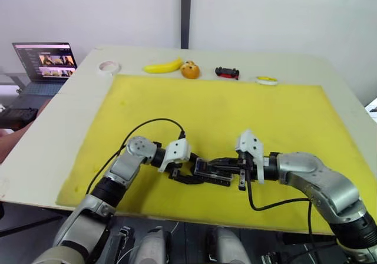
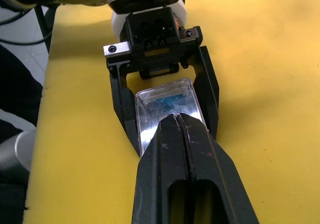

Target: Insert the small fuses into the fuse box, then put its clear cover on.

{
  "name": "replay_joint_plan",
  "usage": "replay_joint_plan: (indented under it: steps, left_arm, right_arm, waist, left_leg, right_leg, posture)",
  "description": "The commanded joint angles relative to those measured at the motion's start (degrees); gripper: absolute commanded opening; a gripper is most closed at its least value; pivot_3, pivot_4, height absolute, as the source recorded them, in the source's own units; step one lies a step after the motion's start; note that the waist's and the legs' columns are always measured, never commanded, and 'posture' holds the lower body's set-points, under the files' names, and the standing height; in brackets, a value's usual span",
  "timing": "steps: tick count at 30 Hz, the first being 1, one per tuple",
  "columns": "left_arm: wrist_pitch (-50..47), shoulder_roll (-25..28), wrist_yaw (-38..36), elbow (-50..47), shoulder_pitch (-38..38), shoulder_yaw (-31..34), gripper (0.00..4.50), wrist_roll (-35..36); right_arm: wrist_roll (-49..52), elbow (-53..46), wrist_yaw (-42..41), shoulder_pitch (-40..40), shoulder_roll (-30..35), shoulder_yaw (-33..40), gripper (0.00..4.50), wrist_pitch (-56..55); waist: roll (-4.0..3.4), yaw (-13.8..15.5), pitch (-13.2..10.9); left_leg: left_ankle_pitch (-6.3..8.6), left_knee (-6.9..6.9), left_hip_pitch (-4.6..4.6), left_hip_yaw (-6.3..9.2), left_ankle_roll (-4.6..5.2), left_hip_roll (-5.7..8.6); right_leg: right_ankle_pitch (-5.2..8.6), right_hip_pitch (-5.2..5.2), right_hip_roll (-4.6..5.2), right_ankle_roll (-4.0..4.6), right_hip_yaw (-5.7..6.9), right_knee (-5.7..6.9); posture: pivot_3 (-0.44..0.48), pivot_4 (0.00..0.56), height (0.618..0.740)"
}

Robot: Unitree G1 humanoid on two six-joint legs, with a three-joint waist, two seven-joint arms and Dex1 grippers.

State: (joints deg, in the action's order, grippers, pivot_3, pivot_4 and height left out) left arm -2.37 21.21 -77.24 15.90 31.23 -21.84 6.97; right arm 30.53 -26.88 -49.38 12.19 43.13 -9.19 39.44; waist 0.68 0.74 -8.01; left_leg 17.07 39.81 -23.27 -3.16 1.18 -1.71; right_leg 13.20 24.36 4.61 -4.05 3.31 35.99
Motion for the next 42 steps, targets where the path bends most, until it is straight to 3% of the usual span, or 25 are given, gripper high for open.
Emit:
replay_joint_plan:
  steps: [1, 13, 14, 16, 17, 26, 33, 36, 41, 42]
  left_arm:
    - [0.14, -0.31, -1.45, -1.94, -0.33, -1.25, 2.56, 0.66]
    - [-0.88, 0.40, -1.30, -2.51, -0.38, -0.43, 2.56, 1.09]
    - [-1.29, 0.61, -1.29, -2.84, -0.46, -0.29, 3.59, 1.20]
    - [-1.79, 1.10, -1.27, -4.08, -0.88, 0.07, 4.42, 1.74]
    - [-1.91, 1.34, -1.31, -4.85, -1.17, 0.29, 4.47, 2.11]
    - [-8.75, 8.49, -1.61, -16.23, -5.94, 6.79, 4.47, 9.80]
    - [-19.79, 14.94, 1.65, -25.99, -7.10, 15.48, 4.47, 18.39]
    - [-21.83, 18.44, 2.00, -27.72, -7.54, 17.72, 4.47, 19.46]
    - [-26.76, 27.14, 0.96, -30.44, -9.89, 23.65, 4.47, 23.11]
    - [-28.69, 29.22, 0.83, -31.27, -10.59, 25.27, 4.50, 24.40]
  right_arm:
    - [-2.72, 3.00, 0.29, -1.87, 1.45, -2.08, 0.03, 2.41]
    - [-4.43, 2.49, 0.67, -0.34, 1.62, -3.78, 0.03, 2.56]
    - [-4.41, 2.47, 0.62, -0.30, 1.53, -3.93, 0.00, 2.57]
    - [-4.42, 2.40, 0.58, -0.11, 1.35, -4.02, 0.00, 2.63]
    - [-4.44, 2.39, 0.53, -0.05, 1.31, -4.00, 0.00, 2.64]
    - [-2.94, 0.19, -0.01, 0.48, 1.59, -2.15, 0.00, 3.29]
    - [5.76, -4.77, 0.95, 4.27, 1.55, 7.42, 0.00, 8.45]
    - [8.19, -6.44, 0.22, 4.86, 3.88, 10.79, 0.00, 10.56]
    - [7.86, -7.94, -6.96, 0.93, 16.00, 18.71, 0.00, 8.80]
    - [6.85, -6.83, -10.74, -1.75, 19.56, 22.48, 0.26, 7.10]
  waist:
    - [0.00, 0.01, 0.00]
    - [0.00, 0.00, 0.00]
    - [0.00, -0.03, 0.00]
    - [-0.01, -0.01, 0.00]
    - [0.00, 0.00, 0.00]
    - [0.00, -0.15, -0.03]
    - [-0.09, 0.05, -0.44]
    - [-0.24, -0.01, -0.89]
    - [-0.28, 0.02, -1.40]
    - [-0.28, 0.03, -1.40]
  left_leg:
    - [0.00, 0.00, 0.00, 0.00, 0.00, 0.00]
    - [0.00, 0.00, -0.01, 0.01, 0.00, -0.01]
    - [0.00, 0.00, -0.01, 0.02, 0.00, -0.01]
    - [0.00, 0.00, -0.01, 0.01, 0.00, -0.01]
    - [0.00, 0.00, -0.01, 0.02, 0.00, -0.01]
    - [0.00, -0.06, -0.01, 0.02, 0.00, -0.05]
    - [0.00, -0.08, -0.07, 0.02, -0.01, 0.00]
    - [0.00, -0.08, -0.12, -0.01, -0.01, 0.02]
    - [0.00, -0.13, -0.13, -0.01, -0.01, 0.00]
    - [0.00, -0.15, -0.12, -0.01, -0.01, 0.00]
  right_leg:
    - [0.00, 0.00, 0.00, 0.00, 0.00, 0.00]
    - [0.01, 0.01, 0.01, 0.02, 0.00, 0.00]
    - [0.02, 0.01, 0.01, 0.03, 0.00, 0.00]
    - [0.03, 0.01, 0.01, 0.05, 0.00, 0.00]
    - [0.03, 0.01, 0.01, 0.05, 0.00, 0.00]
    - [0.12, 0.06, 0.01, 0.21, 0.00, 0.01]
    - [0.12, 0.10, 0.10, 0.21, 0.00, -0.01]
    - [0.12, 0.15, 0.11, 0.20, -0.01, -0.01]
    - [0.13, 0.23, 0.06, 0.17, 0.00, 0.01]
    - [0.14, 0.23, 0.06, 0.16, 0.01, 0.00]
  posture:
    - [0.000, 0.150, 0.737]
    - [0.000, 0.150, 0.737]
    - [0.000, 0.150, 0.737]
    - [0.000, 0.150, 0.737]
    - [0.000, 0.150, 0.737]
    - [0.000, 0.150, 0.737]
    - [0.000, 0.150, 0.737]
    - [0.000, 0.150, 0.737]
    - [0.000, 0.150, 0.737]
    - [0.000, 0.150, 0.737]
